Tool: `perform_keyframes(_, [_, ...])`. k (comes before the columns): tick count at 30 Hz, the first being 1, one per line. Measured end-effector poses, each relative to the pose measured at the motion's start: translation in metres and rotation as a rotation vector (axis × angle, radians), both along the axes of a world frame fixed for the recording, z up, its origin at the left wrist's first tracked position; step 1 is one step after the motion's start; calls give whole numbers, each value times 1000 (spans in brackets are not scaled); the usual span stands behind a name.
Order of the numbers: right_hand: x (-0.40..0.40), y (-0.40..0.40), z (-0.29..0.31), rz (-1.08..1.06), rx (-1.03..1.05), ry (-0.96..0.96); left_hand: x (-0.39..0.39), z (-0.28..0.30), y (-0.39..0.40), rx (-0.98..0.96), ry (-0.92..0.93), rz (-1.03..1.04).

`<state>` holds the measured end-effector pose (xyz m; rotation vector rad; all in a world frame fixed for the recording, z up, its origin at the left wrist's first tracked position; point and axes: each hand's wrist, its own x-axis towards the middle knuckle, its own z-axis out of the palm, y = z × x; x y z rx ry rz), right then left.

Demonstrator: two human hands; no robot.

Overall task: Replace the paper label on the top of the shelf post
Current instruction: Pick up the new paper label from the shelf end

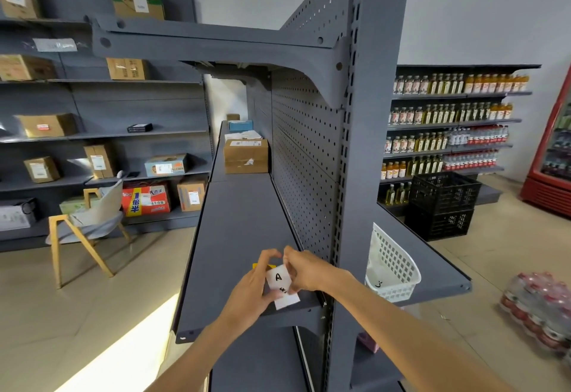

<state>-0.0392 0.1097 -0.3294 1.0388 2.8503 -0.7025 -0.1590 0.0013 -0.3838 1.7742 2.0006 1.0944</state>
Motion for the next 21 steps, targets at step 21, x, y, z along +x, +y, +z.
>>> perform_keyframes(21, [117,-7,144,139,275,459,85,150,-9,288,3,-83])
